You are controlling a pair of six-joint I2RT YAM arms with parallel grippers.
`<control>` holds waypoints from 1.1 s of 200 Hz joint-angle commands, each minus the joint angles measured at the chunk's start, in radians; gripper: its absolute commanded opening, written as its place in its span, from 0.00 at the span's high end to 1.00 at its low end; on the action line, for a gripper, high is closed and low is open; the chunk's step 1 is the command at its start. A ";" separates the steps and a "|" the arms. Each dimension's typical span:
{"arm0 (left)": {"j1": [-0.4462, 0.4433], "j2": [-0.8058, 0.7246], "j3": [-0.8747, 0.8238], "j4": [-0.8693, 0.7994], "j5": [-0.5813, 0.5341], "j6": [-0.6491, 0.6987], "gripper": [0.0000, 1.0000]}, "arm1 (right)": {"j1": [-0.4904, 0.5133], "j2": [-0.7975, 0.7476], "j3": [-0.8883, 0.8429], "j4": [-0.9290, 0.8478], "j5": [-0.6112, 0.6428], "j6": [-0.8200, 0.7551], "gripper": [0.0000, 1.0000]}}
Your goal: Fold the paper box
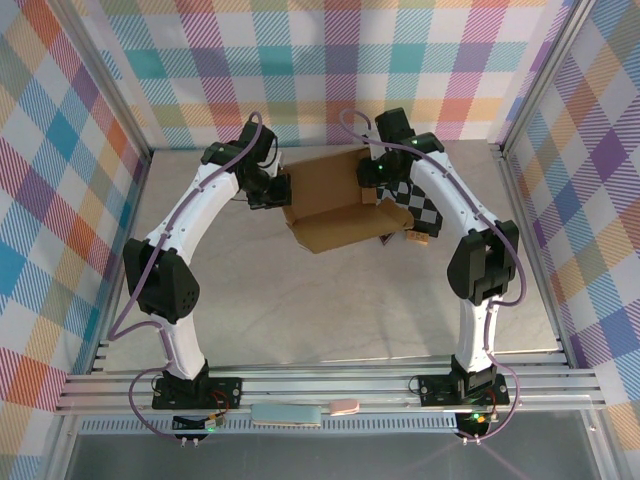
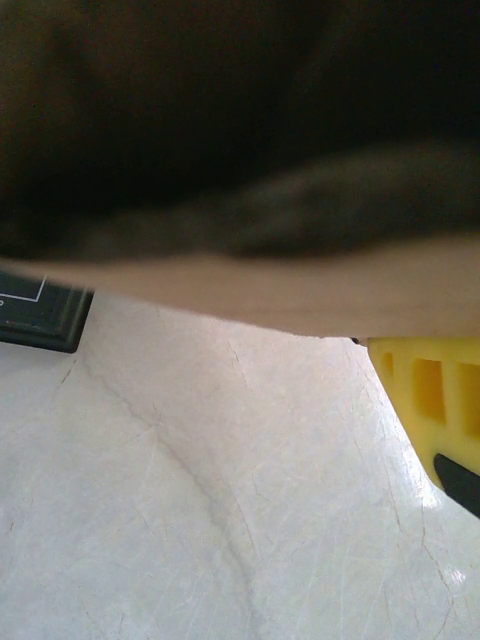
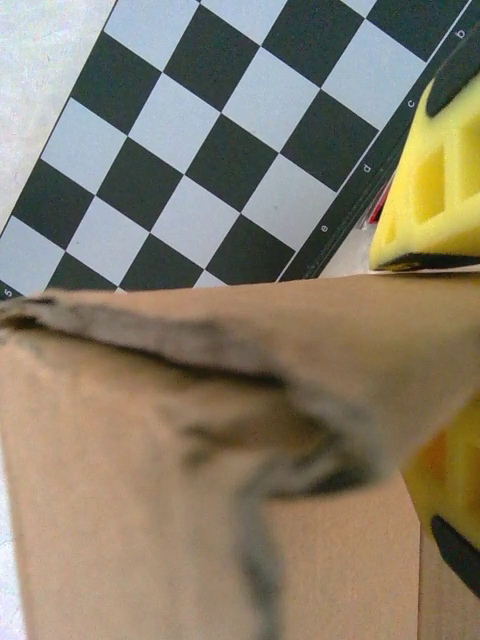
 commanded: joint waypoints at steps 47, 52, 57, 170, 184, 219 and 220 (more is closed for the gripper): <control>0.010 -0.046 0.015 0.057 0.047 -0.018 1.00 | 0.073 0.063 0.062 -0.094 0.450 0.040 1.00; 0.009 -0.047 0.014 0.057 0.048 -0.018 1.00 | 0.079 0.063 0.062 -0.098 0.492 0.046 1.00; 0.010 -0.046 0.015 0.057 0.049 -0.019 1.00 | 0.085 0.061 0.060 -0.099 0.525 0.052 1.00; 0.010 -0.050 0.013 0.059 0.058 -0.029 1.00 | 0.148 0.169 0.206 -0.213 0.894 0.059 1.00; 0.010 -0.051 0.011 0.063 0.061 -0.032 1.00 | 0.174 0.168 0.199 -0.200 0.926 0.055 1.00; 0.010 -0.051 0.010 0.066 0.059 -0.045 1.00 | 0.241 0.170 0.188 -0.152 0.994 0.041 1.00; 0.010 -0.051 0.009 0.065 0.059 -0.047 1.00 | 0.243 0.171 0.188 -0.150 0.996 0.041 1.00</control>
